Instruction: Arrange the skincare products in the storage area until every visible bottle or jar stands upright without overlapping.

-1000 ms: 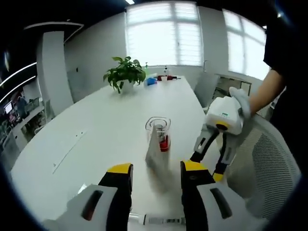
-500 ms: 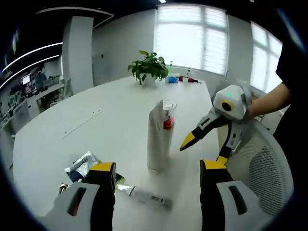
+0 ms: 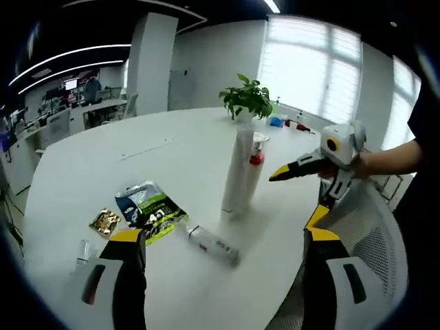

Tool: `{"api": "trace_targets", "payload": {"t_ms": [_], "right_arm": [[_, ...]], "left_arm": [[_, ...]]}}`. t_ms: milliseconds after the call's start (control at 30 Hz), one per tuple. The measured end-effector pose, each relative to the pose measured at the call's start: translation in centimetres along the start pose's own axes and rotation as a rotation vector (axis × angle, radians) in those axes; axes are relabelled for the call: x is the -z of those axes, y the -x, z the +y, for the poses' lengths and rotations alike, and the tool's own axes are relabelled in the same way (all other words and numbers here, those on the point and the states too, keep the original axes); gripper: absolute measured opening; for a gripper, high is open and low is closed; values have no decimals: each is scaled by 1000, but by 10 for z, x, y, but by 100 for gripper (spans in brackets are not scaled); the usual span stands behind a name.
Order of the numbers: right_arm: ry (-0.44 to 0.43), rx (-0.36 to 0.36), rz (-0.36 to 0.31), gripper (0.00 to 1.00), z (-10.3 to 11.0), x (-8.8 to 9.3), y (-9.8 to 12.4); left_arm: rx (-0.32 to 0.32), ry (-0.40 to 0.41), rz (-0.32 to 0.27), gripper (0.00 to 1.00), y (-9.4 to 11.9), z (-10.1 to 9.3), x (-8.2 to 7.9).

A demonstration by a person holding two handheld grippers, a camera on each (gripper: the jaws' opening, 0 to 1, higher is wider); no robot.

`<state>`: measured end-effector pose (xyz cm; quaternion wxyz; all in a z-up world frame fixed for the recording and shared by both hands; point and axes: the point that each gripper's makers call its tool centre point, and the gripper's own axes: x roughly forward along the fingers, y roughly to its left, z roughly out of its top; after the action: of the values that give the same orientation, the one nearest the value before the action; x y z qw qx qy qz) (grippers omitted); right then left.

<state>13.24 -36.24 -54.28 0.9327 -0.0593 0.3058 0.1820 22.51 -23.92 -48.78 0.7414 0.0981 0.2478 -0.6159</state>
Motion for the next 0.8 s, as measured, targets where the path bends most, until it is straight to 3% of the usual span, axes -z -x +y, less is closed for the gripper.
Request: {"api": "trace_targets", "payload": {"t_ms": [200, 400, 500, 733, 800], "right_arm": [[-50, 37, -8, 99, -3, -1, 11], [-120, 75, -11, 99, -7, 2, 21], [-151, 92, -19, 99, -9, 0, 29], [-150, 94, -39, 99, -4, -3, 37], [-115, 136, -63, 97, -10, -6, 39]], "left_arm": [[-80, 112, -22, 97, 31, 9, 18], [-139, 163, -4, 99, 45, 15, 32], [-153, 192, -41, 99, 53, 15, 27], [-181, 213, -29, 99, 66, 11, 40], [-181, 222, -27, 99, 68, 10, 42]]}}
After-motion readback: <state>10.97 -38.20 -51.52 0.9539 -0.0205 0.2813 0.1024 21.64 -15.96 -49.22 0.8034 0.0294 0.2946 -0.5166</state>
